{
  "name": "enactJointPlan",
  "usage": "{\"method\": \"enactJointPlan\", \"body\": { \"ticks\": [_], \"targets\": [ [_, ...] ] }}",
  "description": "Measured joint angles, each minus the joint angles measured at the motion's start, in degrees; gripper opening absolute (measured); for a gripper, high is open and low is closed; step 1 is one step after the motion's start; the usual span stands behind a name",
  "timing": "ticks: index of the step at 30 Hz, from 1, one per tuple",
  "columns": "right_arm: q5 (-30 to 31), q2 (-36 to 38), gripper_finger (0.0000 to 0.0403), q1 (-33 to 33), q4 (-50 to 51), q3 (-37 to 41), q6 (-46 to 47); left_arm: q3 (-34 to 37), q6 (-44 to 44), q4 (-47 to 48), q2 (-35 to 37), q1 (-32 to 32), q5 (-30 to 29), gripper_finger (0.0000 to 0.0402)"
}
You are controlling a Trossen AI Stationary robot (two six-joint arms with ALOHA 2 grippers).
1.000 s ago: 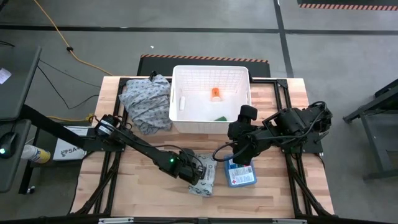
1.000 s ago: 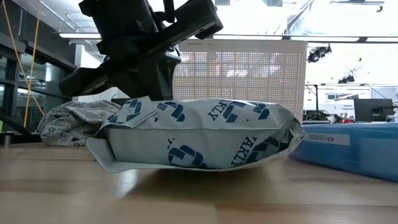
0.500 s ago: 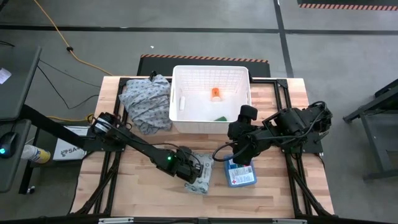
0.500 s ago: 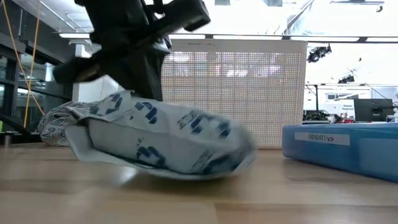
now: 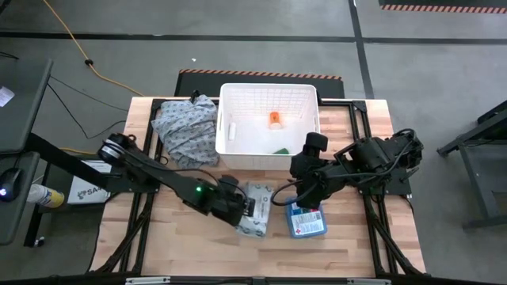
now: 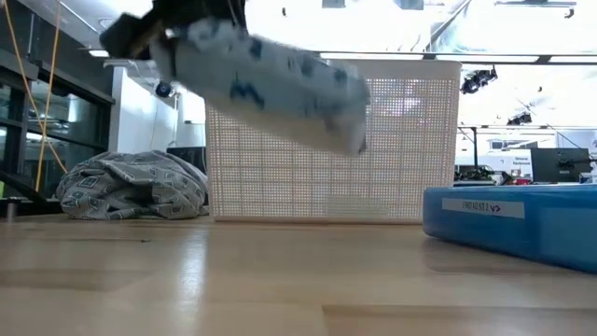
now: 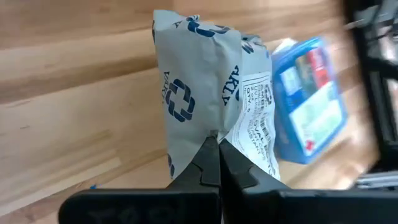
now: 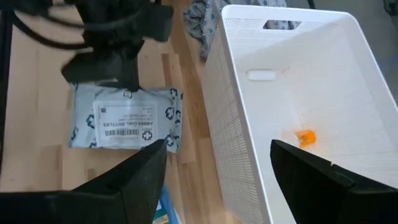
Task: Pick & place medical supplies in basket/bin
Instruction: Put the white mailer bag in the white bin
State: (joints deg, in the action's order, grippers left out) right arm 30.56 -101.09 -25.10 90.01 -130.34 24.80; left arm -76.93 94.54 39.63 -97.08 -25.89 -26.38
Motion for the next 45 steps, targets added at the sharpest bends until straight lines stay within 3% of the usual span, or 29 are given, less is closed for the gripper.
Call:
{"method": "enactJointPlan", "body": {
  "ticks": [9, 18, 31, 37, 45],
  "targets": [
    [3.1, 1.0, 0.0277, 0.0, 0.0, 0.0, -0.9, -1.9, -3.9, 2.5, 7.5, 0.0, -6.3, 0.0022],
    [4.1, 1.2, 0.0277, 0.0, 0.0, 0.0, -0.9, -16.4, -14.1, 11.4, 8.5, 0.0, -12.2, 0.0022],
    [5.2, 1.2, 0.0277, 0.0, 0.0, 0.0, -0.8, -33.4, -24.2, 23.6, 8.5, 2.0, -25.7, 0.0022],
    [6.2, 1.2, 0.0277, 0.0, 0.0, 0.0, -0.7, -38.1, -33.1, 22.8, 8.5, 7.8, -26.2, 0.0022],
    [6.1, 1.2, 0.0277, 0.0, 0.0, 0.0, -0.3, -38.7, -43.6, 16.3, 8.5, 17.5, -21.6, 0.0022]
  ]
}}
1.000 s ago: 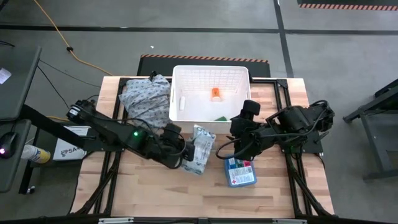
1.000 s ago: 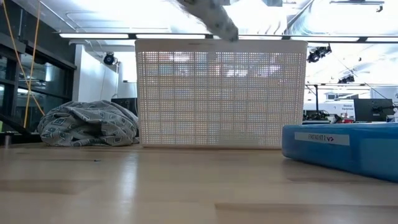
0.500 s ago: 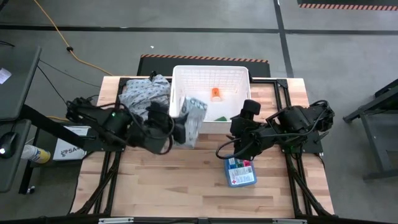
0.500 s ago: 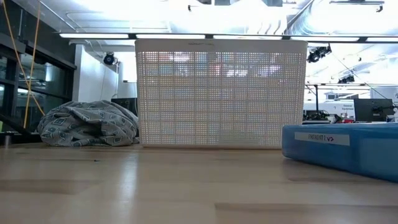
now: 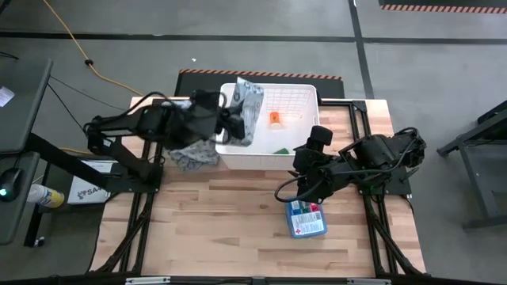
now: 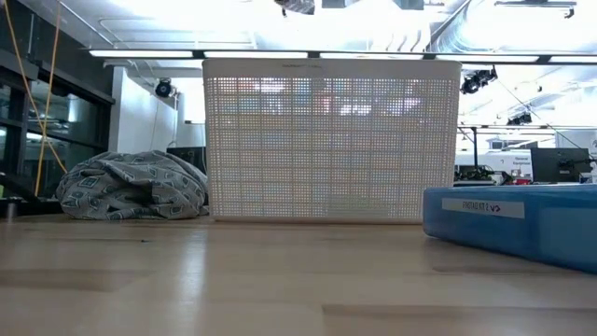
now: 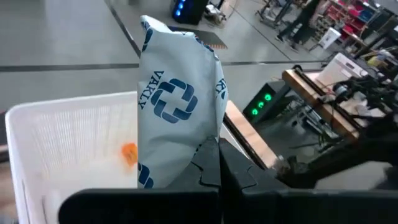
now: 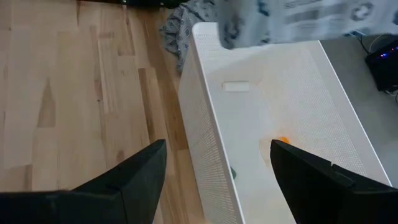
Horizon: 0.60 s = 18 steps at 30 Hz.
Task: Pick & place medical supplies in basket/bin
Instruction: Put the white mailer bag in the white bin
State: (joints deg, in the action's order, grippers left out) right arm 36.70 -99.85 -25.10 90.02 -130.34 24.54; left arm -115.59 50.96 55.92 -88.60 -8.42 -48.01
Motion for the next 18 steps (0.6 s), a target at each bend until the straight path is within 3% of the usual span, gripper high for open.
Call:
{"method": "enactJointPlan", "body": {
  "ticks": [6, 18],
  "targets": [
    [-0.6, 0.0, 0.0277, 0.0, 0.0, 0.0, 0.4, 0.0, -3.0, -2.3, -1.0, 5.6, 4.3, 0.0022],
    [-2.7, 0.0, 0.0277, 0.0, 0.0, 0.0, 1.2, 0.0, -3.2, -1.9, -3.1, 11.3, 7.2, 0.0022]
  ]
}}
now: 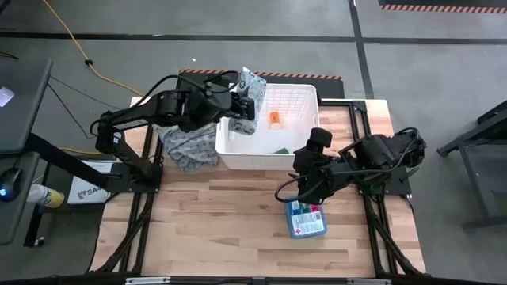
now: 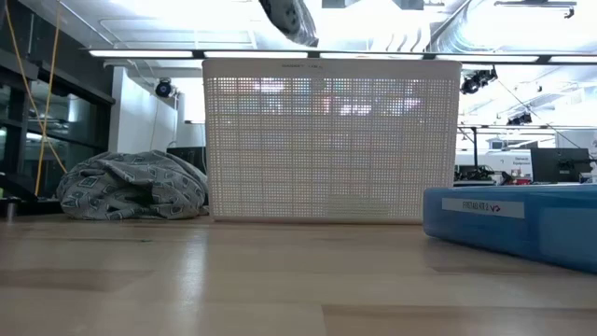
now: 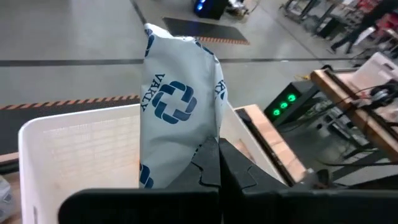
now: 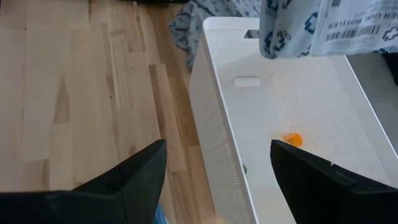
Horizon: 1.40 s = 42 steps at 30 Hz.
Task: Pick & place medical supplies in basket/bin
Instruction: Put the white mailer bag in the white bin
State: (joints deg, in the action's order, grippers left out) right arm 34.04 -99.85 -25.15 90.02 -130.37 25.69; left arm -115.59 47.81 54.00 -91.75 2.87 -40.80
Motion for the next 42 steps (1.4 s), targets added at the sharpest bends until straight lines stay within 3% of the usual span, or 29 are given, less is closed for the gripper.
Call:
{"method": "enactJointPlan", "body": {
  "ticks": [22, 42],
  "targets": [
    [0.0, 0.0, 0.0277, 0.0, 0.0, 0.0, 0.4, 0.0, 3.0, 8.5, -10.1, 11.7, 11.7, 0.0022],
    [-1.0, 0.0, 0.0277, 0.0, 0.0, 0.0, 1.2, 0.1, 3.3, 9.5, -20.5, 13.7, 18.2, 0.0022]
  ]
}}
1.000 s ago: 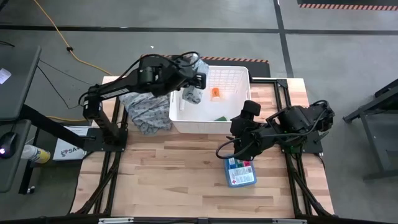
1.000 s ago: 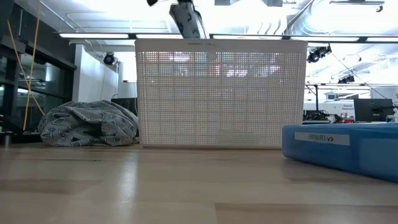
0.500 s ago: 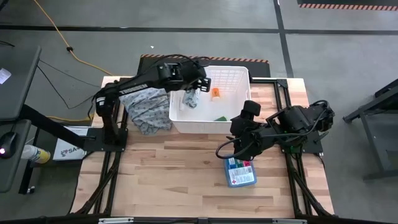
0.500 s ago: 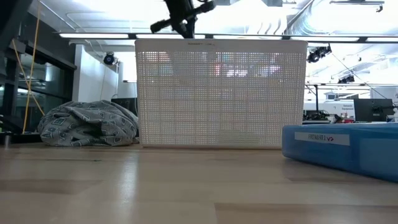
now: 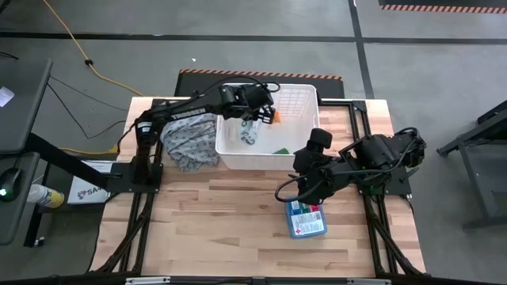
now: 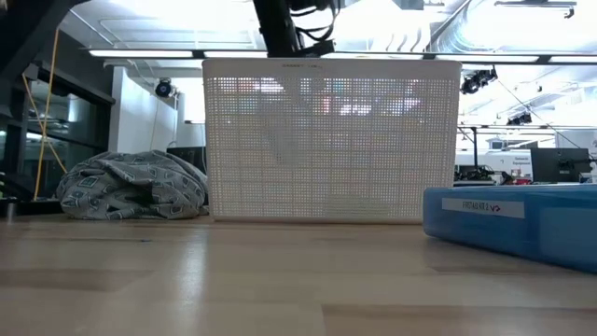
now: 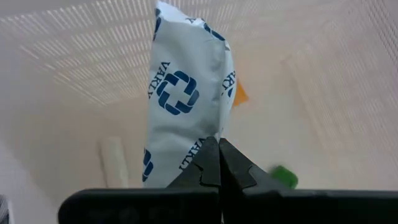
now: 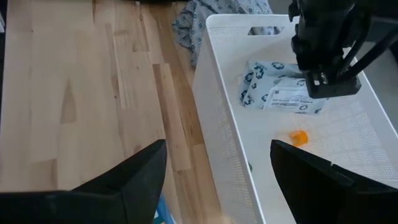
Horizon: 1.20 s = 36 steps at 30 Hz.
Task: Pick & place medical supplies in basket/bin
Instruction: Put the white mailer bag in the white bin
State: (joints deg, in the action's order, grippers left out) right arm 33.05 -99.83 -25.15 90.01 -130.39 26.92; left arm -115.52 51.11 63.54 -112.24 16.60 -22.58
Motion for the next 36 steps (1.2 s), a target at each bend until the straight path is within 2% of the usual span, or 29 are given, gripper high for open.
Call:
{"method": "enactJointPlan", "body": {
  "ticks": [22, 36],
  "targets": [
    [-1.4, 0.0, 0.0277, 0.0, 0.0, 0.0, 0.1, 0.0, 1.2, 4.4, -5.0, 2.6, 6.7, 0.0022],
    [-1.4, 0.0, 0.0277, 0.0, 0.0, 0.0, 0.1, 0.0, 1.3, 5.6, -5.2, 2.6, 7.0, 0.0022]
  ]
}}
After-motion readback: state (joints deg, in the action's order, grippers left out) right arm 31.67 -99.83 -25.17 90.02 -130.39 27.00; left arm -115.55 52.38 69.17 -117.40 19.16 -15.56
